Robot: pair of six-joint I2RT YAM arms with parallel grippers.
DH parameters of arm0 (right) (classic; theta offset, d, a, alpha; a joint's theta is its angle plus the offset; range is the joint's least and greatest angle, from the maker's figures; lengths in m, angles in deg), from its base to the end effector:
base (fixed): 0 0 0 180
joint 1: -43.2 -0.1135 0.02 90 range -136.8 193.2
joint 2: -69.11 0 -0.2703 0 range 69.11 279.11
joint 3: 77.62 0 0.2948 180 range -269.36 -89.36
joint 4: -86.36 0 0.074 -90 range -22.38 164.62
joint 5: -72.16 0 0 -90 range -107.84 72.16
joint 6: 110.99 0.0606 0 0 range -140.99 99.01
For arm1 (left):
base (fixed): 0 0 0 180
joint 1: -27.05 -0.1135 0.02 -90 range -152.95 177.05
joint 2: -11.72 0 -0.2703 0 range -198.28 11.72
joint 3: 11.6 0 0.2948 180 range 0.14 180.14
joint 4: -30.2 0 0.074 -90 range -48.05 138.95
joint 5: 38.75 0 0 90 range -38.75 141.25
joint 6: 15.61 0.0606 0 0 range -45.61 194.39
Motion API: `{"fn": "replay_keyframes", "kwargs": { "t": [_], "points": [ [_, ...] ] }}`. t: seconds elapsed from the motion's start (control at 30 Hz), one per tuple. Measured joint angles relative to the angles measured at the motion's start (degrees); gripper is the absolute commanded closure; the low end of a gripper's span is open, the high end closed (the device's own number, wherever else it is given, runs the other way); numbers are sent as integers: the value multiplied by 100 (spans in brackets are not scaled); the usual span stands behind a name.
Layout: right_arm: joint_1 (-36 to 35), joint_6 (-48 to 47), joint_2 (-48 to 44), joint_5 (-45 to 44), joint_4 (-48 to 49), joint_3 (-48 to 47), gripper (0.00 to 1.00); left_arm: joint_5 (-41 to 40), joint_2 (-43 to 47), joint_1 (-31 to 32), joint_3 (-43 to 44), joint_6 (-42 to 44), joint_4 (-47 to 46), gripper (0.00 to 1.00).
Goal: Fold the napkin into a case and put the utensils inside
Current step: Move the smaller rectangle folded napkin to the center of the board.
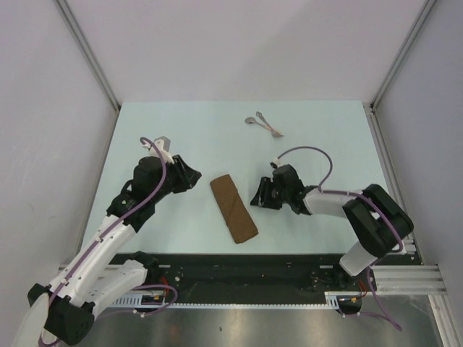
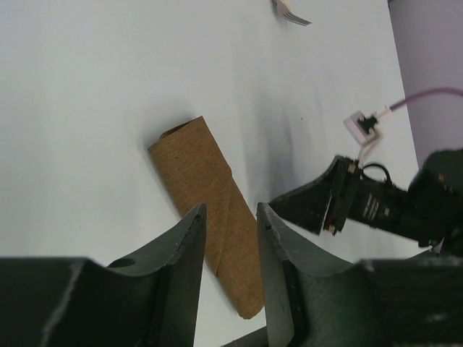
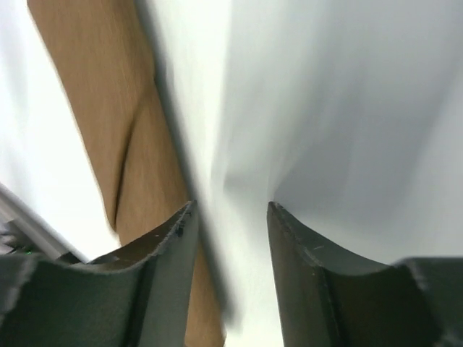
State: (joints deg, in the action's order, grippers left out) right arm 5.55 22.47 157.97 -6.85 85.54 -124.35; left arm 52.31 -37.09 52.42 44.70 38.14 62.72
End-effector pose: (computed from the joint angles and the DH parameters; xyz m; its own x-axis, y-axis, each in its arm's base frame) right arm 0.2550 0.2113 0.0950 -0.8800 0.1739 -0.4419 -0.1444 0.7886 0.5978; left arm 0.2310 -0.1108 0.2984 -0.5706 -0.3838 -0.7261 0.1316 0.8299 -0.5421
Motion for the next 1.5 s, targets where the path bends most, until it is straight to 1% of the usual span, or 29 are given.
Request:
{"fn": "replay_keyframes", "kwargs": {
  "t": [0.03, 0.13, 0.2, 0.33, 0.47, 0.57, 0.6, 0.73, 0.83, 1.0, 1.27, 1.43, 1.5],
  "points": [
    [92, -275, 219, 48, -251, -345, 45, 0, 4, 0, 0, 31, 28, 61],
    [275, -992, 739, 197, -811, -1283, 40, 17, 4, 0, 0, 50, 72, 61],
    [302, -1300, 960, 409, -1029, -1687, 38, 44, 4, 0, 0, 72, 118, 60],
    [299, -1652, 1401, 931, -1123, -2238, 37, 210, 4, -9, 2, 90, 142, 60],
    [302, -1794, 2081, 1600, -973, -2719, 43, 520, -4, -33, 39, 138, 197, 60],
    [299, -1867, 2472, 1993, -804, -3077, 53, 702, -7, -50, 109, 149, 227, 60],
    [302, -1880, 2588, 2135, -708, -3145, 61, 754, -7, -55, 140, 173, 243, 60],
    [289, -1943, 2905, 2616, -544, -3303, 72, 905, -2, -76, 223, 188, 254, 60],
    [201, -2026, 3211, 2922, -542, -3633, 78, 1003, 0, -85, 240, 188, 258, 60],
    [-221, -2118, 3958, 3458, -540, -4597, 80, 1119, 15, -92, 258, 184, 267, 60],
    [-1207, -2151, 5429, 4109, -726, -6959, 79, 1165, 190, -103, 361, 184, 422, 60],
    [-1615, -2251, 6242, 4476, -1073, -8286, 77, 1185, 317, -103, 369, 181, 505, 60],
    [-1690, -2288, 6610, 4612, -1318, -8968, 73, 1182, 356, -103, 369, 184, 575, 60]
  ]
}}
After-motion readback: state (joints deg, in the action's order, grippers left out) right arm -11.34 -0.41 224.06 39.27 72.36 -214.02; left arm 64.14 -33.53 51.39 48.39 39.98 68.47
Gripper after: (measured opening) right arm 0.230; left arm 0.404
